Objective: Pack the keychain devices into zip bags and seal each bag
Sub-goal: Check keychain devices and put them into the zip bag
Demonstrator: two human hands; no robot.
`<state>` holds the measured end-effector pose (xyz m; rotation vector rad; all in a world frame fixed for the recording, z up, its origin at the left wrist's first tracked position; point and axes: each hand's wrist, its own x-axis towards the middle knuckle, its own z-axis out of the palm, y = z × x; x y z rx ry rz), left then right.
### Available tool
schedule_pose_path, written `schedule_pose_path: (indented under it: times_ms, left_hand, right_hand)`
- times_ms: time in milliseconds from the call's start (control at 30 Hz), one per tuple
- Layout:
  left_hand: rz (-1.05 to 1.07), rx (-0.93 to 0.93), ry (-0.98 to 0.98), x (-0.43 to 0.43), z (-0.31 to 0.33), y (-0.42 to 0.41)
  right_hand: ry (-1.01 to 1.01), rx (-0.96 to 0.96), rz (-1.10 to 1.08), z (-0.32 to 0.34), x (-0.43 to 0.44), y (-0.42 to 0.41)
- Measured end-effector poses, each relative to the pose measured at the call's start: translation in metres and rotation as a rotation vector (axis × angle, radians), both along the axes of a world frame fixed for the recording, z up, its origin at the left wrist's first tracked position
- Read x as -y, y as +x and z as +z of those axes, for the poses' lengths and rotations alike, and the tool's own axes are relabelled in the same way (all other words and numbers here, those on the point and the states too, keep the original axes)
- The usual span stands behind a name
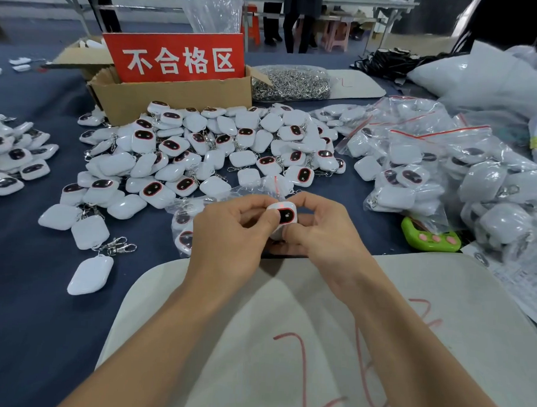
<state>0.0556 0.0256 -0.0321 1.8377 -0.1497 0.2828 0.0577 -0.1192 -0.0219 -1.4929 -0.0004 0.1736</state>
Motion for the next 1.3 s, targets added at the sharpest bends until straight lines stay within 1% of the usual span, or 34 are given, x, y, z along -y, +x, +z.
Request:
schedule_pose_path:
  times_ms: [133, 233, 333, 433, 667, 733, 767, 867, 900, 967, 1100, 1133, 1200, 1233, 1300]
  left_hand:
    - [0.069, 0.050, -0.056, 0.001, 0.002, -0.001]
    - [0.138, 0.071, 0.018, -0.002, 0.000, 0.000]
    - [0.158, 0.099, 0.040, -0.002, -0.001, -0.004]
    - [0.164, 0.170, 0.080, -0.003, 0.000, -0.008]
    - [0.125, 0.166, 0.055, -0.005, 0.000, -0.004]
    - [0.090, 0.137, 0.009, -0.004, 0.001, -0.003]
    - [0.074, 0.105, -0.054, -0.004, 0.001, -0.002]
    - [0.086, -0.005, -0.332, -0.004, 0.006, 0.000]
    - [0.105, -0.021, -0.381, -0.004, 0.008, 0.000]
    - [0.123, -0.049, -0.410, -0.005, 0.010, 0.001]
    - [0.084, -0.051, -0.384, -0.007, 0.010, 0.002]
    - [0.063, -0.037, -0.324, -0.008, 0.009, 0.001]
    - [0.043, 0.014, -0.139, -0.008, 0.009, -0.001]
    - [0.039, 0.034, -0.119, -0.006, 0.009, -0.001]
    - [0.038, 0.026, -0.217, -0.004, 0.007, 0.000]
  right_hand:
    - [-0.003, 0.070, -0.133, 0.002, 0.001, -0.002]
    - [0.022, 0.170, -0.220, 0.004, 0.007, -0.002]
    - [-0.049, 0.249, -0.276, 0.003, 0.008, -0.001]
    - [-0.094, 0.280, -0.285, 0.003, 0.008, -0.001]
    - [-0.072, 0.299, -0.237, 0.003, 0.013, -0.001]
    - [-0.055, 0.303, -0.216, 0.003, 0.014, 0.000]
    - [-0.057, 0.314, -0.198, 0.003, 0.013, 0.000]
    - [-0.129, 0.384, -0.120, 0.003, 0.010, 0.000]
    - [-0.165, 0.408, -0.105, 0.001, 0.009, 0.000]
    - [-0.218, 0.425, -0.103, -0.002, 0.009, 0.000]
    - [-0.197, 0.350, -0.133, -0.002, 0.010, 0.002]
    - [-0.174, 0.336, -0.130, -0.001, 0.009, 0.002]
    - [-0.164, 0.326, -0.108, 0.001, 0.008, 0.003]
    - [-0.186, 0.324, -0.107, 0.001, 0.008, 0.003]
    - [-0.225, 0.319, -0.106, 0.001, 0.006, 0.003]
